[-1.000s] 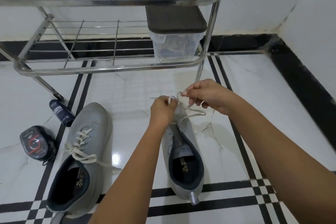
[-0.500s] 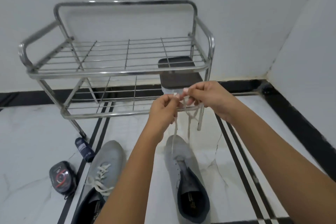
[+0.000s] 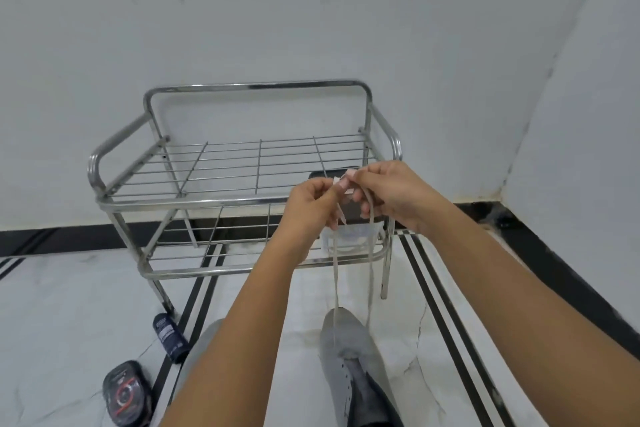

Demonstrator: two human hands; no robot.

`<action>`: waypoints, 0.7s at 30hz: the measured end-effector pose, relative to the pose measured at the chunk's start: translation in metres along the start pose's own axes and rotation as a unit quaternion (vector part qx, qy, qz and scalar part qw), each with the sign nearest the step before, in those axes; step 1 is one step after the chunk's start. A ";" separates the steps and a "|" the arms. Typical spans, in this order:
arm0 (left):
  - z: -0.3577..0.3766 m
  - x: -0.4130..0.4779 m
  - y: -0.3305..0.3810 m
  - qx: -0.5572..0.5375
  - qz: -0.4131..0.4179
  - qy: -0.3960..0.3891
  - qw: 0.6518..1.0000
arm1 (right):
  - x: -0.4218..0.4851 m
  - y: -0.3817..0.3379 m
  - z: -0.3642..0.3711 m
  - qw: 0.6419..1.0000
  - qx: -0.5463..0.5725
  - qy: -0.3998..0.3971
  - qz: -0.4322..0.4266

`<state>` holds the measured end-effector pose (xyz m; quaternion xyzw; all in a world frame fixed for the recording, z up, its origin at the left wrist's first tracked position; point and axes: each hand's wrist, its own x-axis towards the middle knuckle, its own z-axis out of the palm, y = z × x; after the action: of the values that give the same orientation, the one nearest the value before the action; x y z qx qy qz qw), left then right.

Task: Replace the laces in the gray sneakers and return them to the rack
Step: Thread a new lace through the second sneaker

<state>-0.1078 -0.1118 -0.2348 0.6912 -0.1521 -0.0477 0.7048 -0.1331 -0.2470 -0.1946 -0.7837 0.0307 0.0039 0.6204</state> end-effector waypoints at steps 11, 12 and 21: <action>-0.001 0.031 0.055 0.049 0.066 0.071 0.994 | 0.017 -0.044 0.001 0.993 0.053 0.071 -0.084; -0.001 0.033 0.059 0.055 0.072 0.076 0.993 | 0.018 -0.046 0.001 0.991 0.053 0.080 -0.090; 0.004 0.053 0.086 0.051 0.133 0.129 0.981 | 0.025 -0.066 -0.003 0.974 0.074 0.139 -0.160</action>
<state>-0.0710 -0.1267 -0.1420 0.7005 -0.1527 0.1436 0.6822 -0.1047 -0.2359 -0.1313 -0.7233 -0.0091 -0.2073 0.6586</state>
